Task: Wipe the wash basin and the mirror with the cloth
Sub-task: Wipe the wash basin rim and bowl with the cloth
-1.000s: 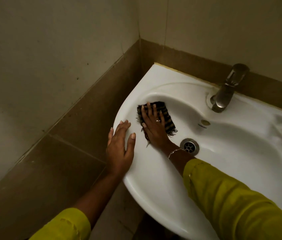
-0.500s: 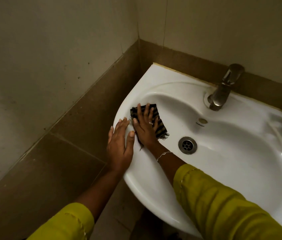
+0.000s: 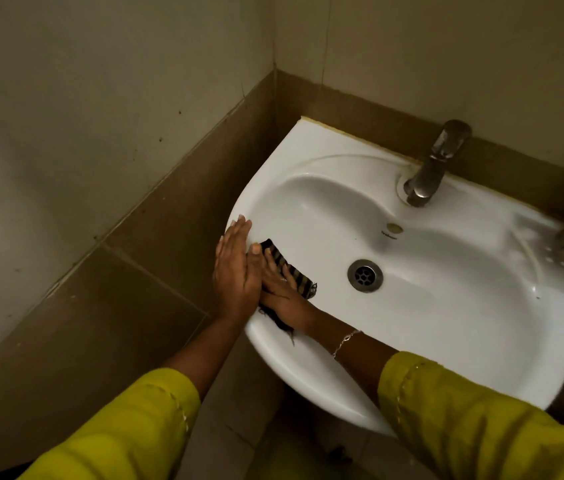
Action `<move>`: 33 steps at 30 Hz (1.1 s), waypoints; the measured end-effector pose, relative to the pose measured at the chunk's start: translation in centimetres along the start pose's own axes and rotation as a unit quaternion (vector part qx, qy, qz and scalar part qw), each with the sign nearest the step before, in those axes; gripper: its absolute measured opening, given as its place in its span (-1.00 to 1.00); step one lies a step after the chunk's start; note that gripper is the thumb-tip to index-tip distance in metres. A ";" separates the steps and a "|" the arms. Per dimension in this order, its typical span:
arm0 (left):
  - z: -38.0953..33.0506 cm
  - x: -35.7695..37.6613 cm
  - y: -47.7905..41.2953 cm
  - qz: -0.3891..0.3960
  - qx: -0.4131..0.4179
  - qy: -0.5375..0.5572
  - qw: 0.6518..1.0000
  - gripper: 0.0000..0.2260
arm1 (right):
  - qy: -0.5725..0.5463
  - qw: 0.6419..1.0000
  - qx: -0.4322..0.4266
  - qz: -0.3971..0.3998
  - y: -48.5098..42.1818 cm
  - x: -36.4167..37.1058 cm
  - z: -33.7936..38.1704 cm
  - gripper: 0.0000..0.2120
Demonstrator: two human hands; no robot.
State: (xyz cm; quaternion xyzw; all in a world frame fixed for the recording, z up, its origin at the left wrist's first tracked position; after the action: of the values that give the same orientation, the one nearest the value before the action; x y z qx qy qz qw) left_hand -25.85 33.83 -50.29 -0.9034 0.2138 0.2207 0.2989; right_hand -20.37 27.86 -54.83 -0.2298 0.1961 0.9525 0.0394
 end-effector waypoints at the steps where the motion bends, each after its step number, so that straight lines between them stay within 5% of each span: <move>1: 0.0 0.0 0.0 0.000 0.001 -0.001 1.000 -0.27 | 0.006 1.000 0.000 0.011 0.5 0.1 -0.2 -0.50; 16: 0.3 0.3 0.2 0.077 -0.007 -0.121 0.990 -0.65 | 0.112 0.980 0.078 0.148 8.9 -0.1 -5.2 -0.54; 33: -0.7 -0.2 0.2 0.094 -0.014 -0.167 0.981 -0.70 | 0.215 0.917 0.202 0.269 17.1 -7.6 -10.8 -0.44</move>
State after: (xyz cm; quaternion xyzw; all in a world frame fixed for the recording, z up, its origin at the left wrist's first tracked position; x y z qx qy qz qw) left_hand -25.89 33.30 -49.76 -0.8337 0.2422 0.3984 0.2960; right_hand -11.86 8.01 -54.17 -0.3552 0.4427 0.7946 -0.2157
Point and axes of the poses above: each hand's wrist, its own y-axis away from the middle knuckle, its own x-axis out of the palm, z = x × y, the point moved 4 cm from there along -y, towards the middle knuckle, and after that the axes turned 11 degrees about x, right-handed, at the moved point
